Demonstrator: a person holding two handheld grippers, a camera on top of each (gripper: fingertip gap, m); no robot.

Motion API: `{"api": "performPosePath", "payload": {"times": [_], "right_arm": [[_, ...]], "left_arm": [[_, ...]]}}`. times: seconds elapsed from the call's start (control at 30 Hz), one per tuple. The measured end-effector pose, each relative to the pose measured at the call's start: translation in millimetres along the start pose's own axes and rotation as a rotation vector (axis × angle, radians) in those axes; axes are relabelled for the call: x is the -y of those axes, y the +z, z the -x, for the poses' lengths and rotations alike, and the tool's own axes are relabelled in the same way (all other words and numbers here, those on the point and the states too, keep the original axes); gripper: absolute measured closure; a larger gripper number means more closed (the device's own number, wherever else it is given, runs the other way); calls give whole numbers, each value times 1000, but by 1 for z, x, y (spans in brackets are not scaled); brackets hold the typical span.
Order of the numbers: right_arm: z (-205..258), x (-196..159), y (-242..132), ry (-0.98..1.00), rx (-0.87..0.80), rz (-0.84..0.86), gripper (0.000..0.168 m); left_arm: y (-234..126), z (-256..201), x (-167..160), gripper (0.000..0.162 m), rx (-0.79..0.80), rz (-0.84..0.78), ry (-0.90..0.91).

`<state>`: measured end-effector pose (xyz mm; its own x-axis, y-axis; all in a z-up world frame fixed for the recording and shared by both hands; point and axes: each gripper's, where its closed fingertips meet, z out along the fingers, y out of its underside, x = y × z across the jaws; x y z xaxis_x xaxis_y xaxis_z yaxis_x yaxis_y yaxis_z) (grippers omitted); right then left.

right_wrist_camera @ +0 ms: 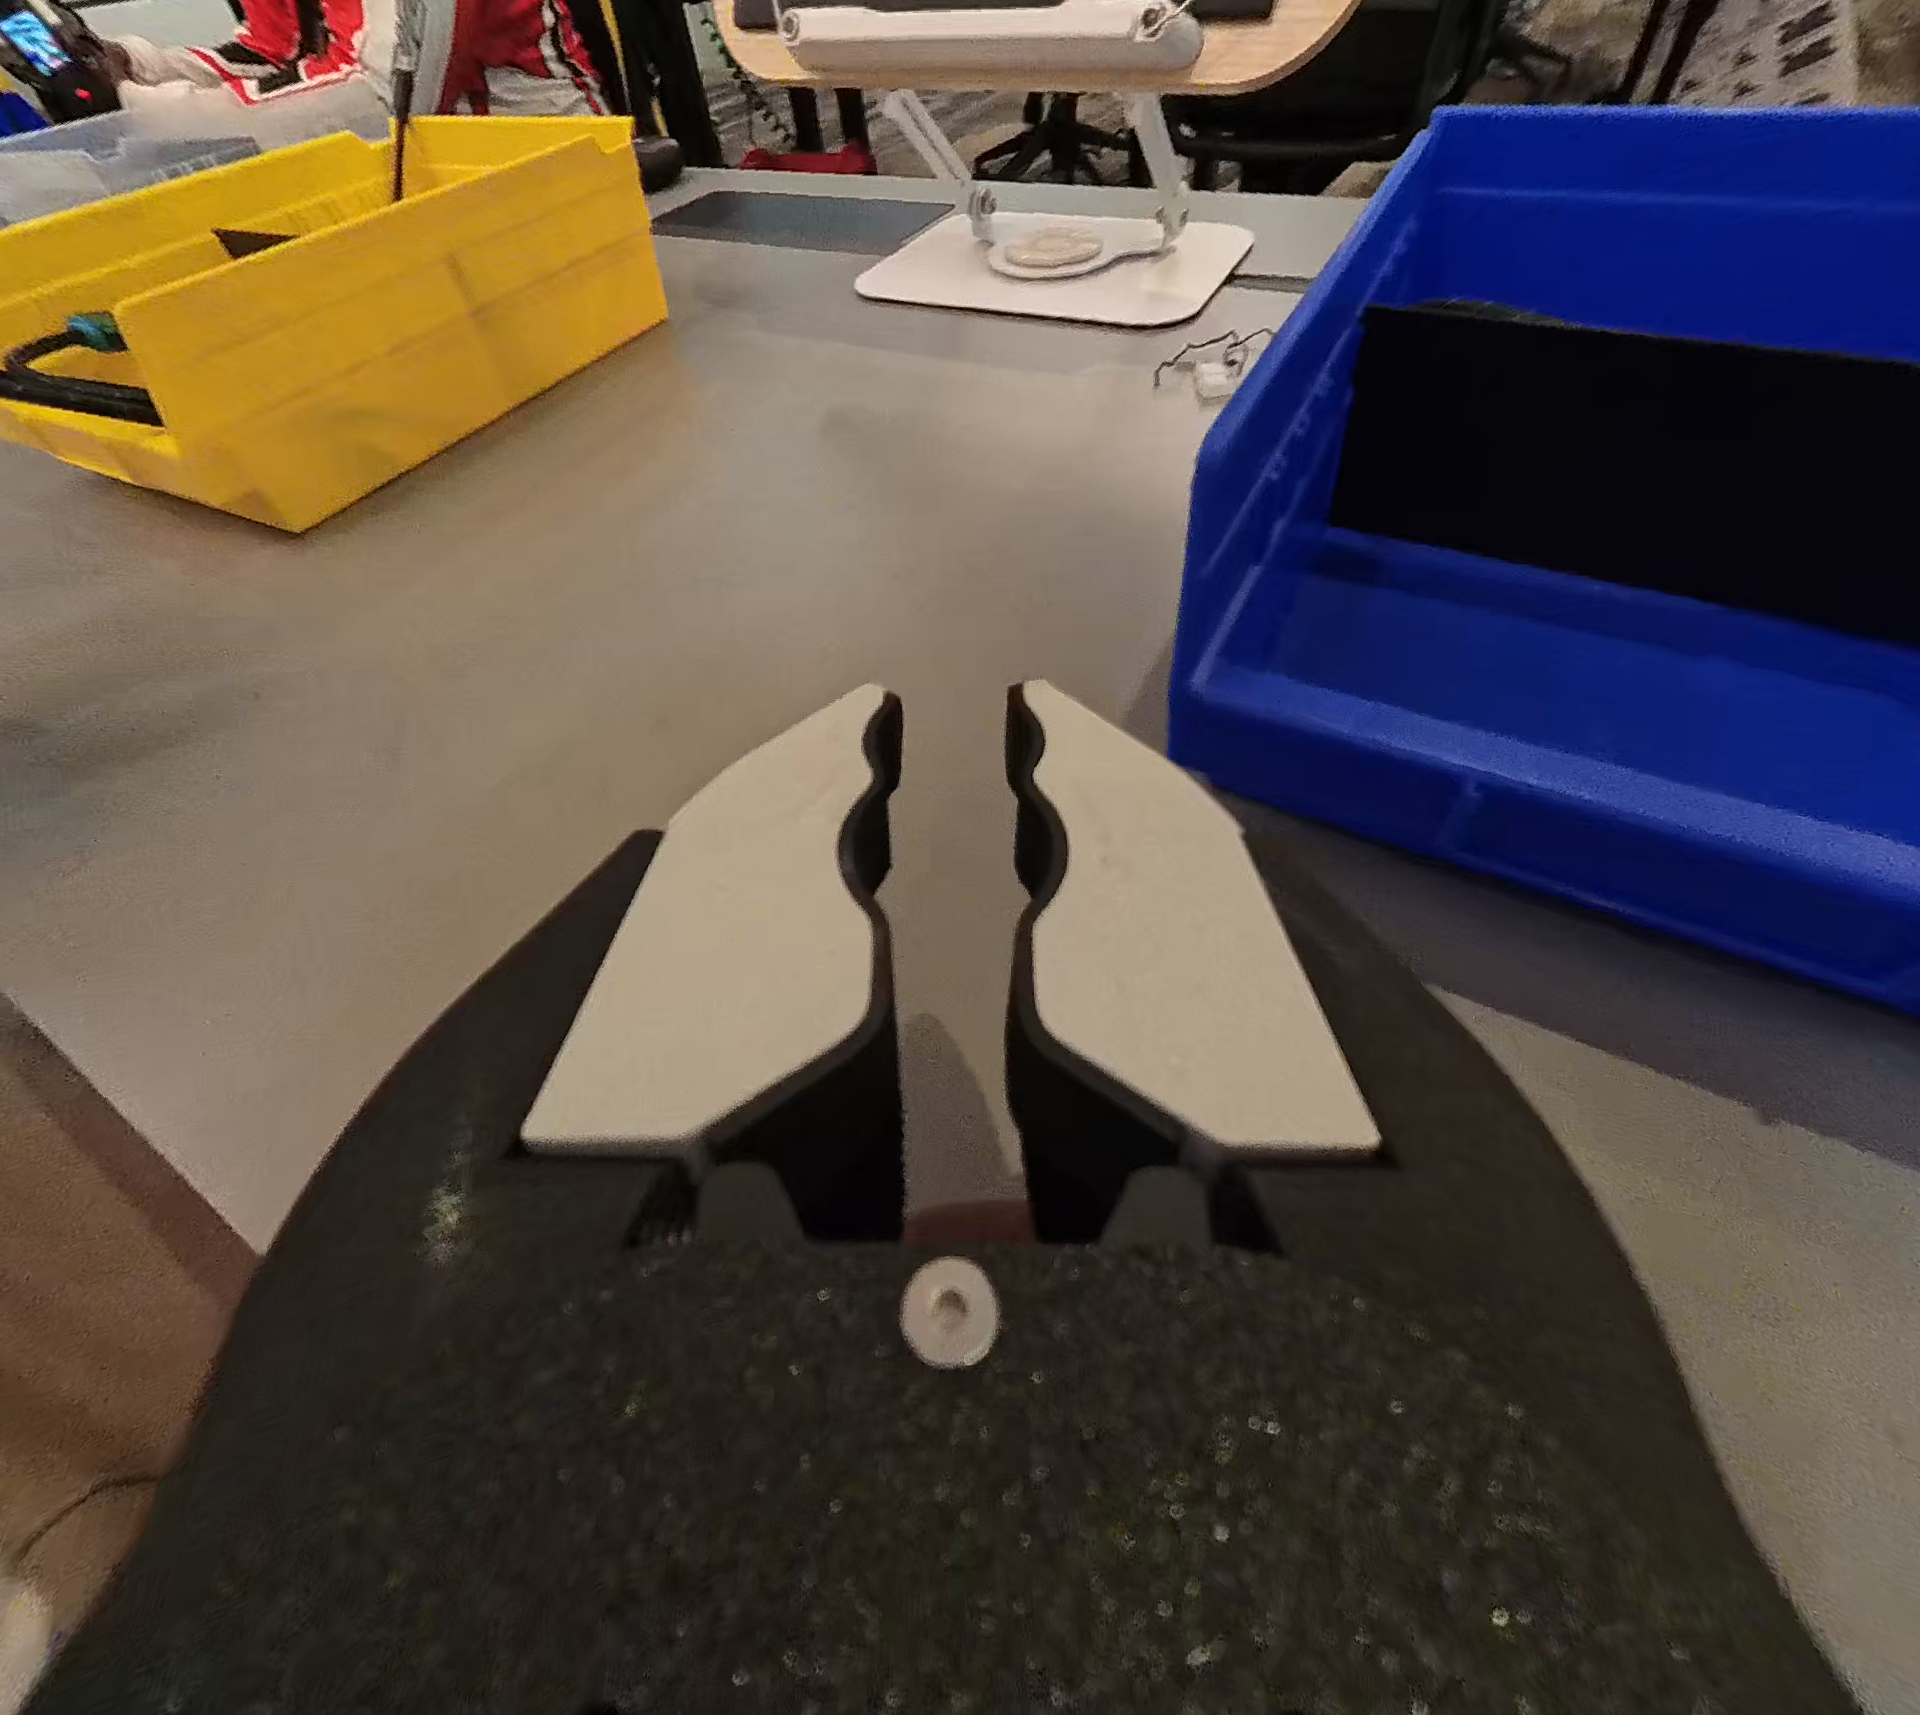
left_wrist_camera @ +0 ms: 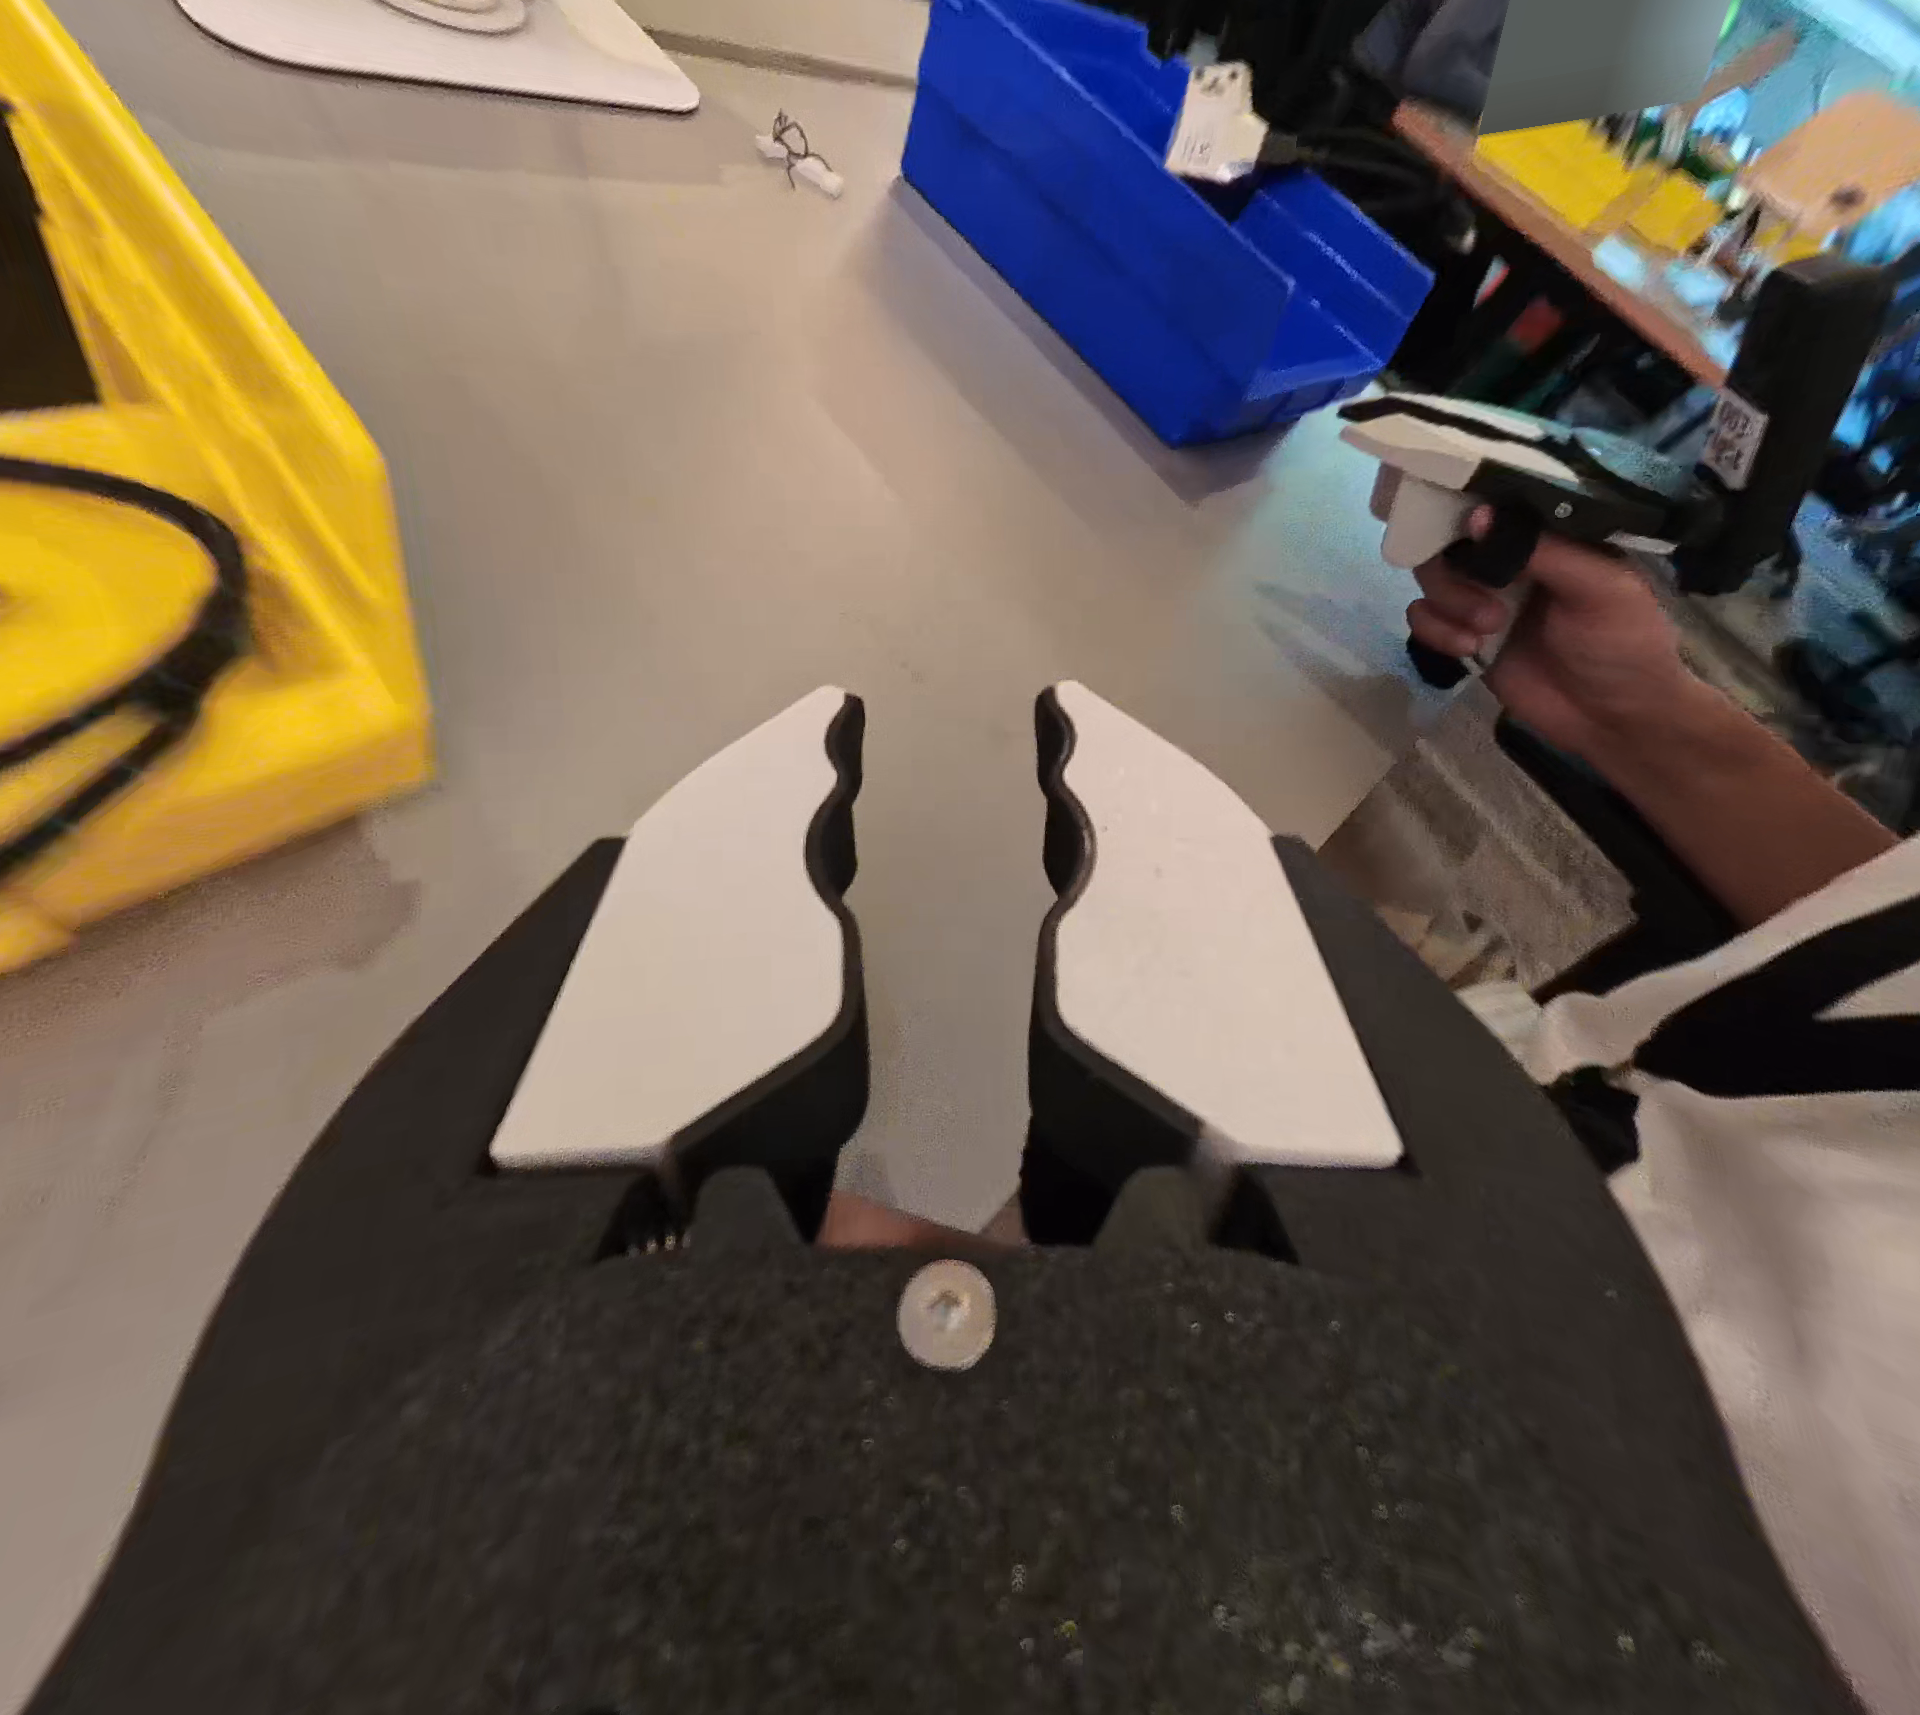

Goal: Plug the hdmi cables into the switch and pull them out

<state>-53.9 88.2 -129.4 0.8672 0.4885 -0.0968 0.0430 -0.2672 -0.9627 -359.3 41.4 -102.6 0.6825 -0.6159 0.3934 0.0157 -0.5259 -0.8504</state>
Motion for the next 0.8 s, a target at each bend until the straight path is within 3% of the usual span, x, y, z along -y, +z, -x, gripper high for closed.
{"api": "performPosePath", "payload": {"times": [0.13,0.33,0.53,0.7,0.8], "right_arm": [[2,-2,6,-3,25,20,149],[9,-1,11,55,96,25,148],[7,-8,13,75,122,54,146],[6,-9,16,119,156,63,145],[8,-10,17,167,191,70,144]], "left_arm": [[-13,51,58,123,84,226,107],[8,191,122,106,441,589,213],[40,284,109,100,571,914,70],[52,309,83,89,577,1100,15],[57,313,81,87,567,1114,-5]]}}
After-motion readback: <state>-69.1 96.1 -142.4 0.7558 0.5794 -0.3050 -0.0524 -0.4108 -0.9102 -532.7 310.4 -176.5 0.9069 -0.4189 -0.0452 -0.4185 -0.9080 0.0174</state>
